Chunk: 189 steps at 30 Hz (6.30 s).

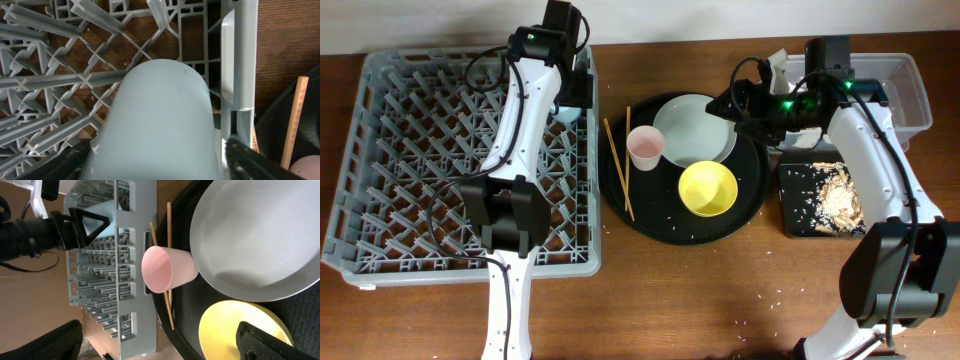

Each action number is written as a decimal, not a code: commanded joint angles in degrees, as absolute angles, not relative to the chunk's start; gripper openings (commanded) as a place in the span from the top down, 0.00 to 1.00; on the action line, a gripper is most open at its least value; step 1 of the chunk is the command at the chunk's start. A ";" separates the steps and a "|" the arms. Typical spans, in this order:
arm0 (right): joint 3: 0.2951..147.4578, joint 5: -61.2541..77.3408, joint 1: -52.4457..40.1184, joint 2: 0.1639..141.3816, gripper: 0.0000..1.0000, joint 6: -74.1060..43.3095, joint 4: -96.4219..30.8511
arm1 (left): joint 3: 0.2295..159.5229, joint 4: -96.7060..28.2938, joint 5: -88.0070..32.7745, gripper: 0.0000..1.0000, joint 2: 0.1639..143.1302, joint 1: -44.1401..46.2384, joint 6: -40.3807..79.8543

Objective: Sort waste into correct bins and load items into the dishwasher rack
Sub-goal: 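Place the light-blue cup upside down in the dish rack with the left gripper, then grasp the pink cup with the right gripper and lift it, then hand the pink cup from the right gripper to the left gripper, then place the pink cup upside down in the dish rack with the left gripper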

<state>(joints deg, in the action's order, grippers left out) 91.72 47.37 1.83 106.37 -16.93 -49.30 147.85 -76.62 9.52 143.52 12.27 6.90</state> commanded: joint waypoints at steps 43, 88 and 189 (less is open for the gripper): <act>93.34 58.24 -9.52 111.55 0.96 -30.65 -24.03 | 161.99 -90.50 -40.82 0.01 134.34 -1.93 3.03; 93.34 70.04 -8.47 111.37 0.96 -56.25 16.32 | 161.99 -90.74 -75.75 0.10 134.34 6.07 -4.43; 93.32 30.76 0.34 111.37 0.08 -10.85 -51.24 | 143.22 -92.95 -1.96 0.46 134.21 12.64 4.51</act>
<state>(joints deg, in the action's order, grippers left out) 93.32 31.46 0.64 112.22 -11.62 -51.05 141.16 -91.29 0.86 134.54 12.53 4.14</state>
